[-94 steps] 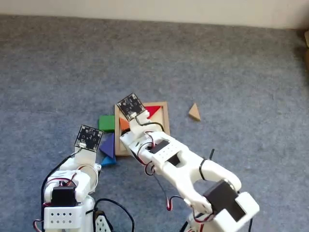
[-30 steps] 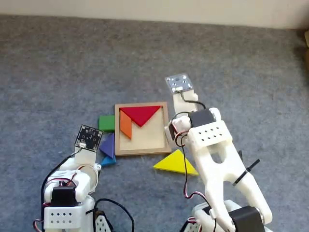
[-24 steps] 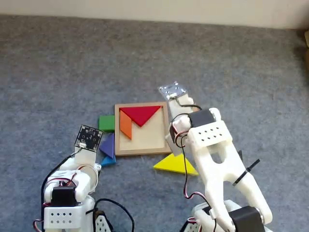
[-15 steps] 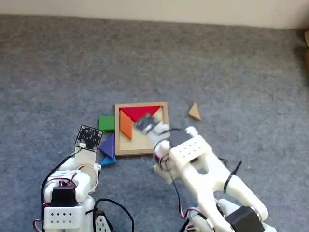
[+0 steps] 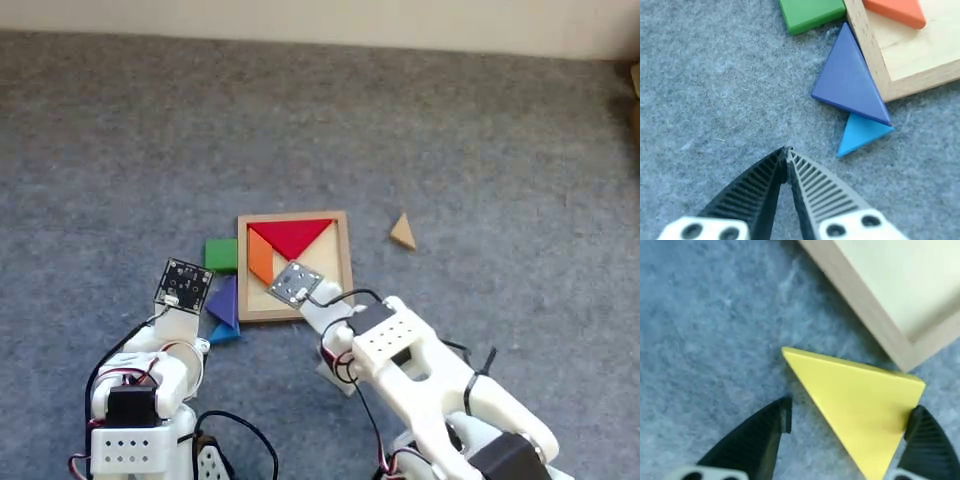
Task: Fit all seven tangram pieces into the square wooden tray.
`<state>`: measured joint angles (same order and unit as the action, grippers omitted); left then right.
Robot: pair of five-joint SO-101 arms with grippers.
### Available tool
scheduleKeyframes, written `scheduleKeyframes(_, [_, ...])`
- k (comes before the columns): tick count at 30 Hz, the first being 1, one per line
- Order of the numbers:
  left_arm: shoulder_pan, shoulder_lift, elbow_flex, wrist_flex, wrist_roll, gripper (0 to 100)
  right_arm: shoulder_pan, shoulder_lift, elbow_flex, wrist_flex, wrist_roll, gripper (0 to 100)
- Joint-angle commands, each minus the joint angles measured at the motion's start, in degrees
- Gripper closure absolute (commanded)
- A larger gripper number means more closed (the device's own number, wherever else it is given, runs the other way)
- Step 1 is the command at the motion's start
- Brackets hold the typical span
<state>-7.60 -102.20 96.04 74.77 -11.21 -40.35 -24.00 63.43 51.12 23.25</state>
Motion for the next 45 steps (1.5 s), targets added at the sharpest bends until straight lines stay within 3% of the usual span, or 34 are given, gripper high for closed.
scheduleKeyframes(1, [1.10,-1.54,1.10,0.09,-0.35,99,1.01,-1.36,1.19,-3.91,1.67,68.0])
scheduleKeyframes(7, [1.10,-1.54,1.10,0.09,-0.35,99,1.01,-1.45,1.89,-6.20,1.67,81.7])
scheduleKeyframes(17, [1.10,-1.54,1.10,0.09,-0.35,99,5.14,-1.98,1.45,-6.20,1.67,88.9])
scheduleKeyframes(24, [1.10,-1.54,1.10,0.09,-0.35,99,9.01,-1.98,1.36,-6.20,1.67,89.8])
scheduleKeyframes(31, [1.10,-1.54,1.10,0.09,-0.35,99,9.10,-1.54,1.36,-6.11,1.67,95.6])
scheduleKeyframes(45, [1.10,-1.54,1.10,0.09,-0.35,99,9.10,-1.45,1.36,-6.11,1.76,95.8])
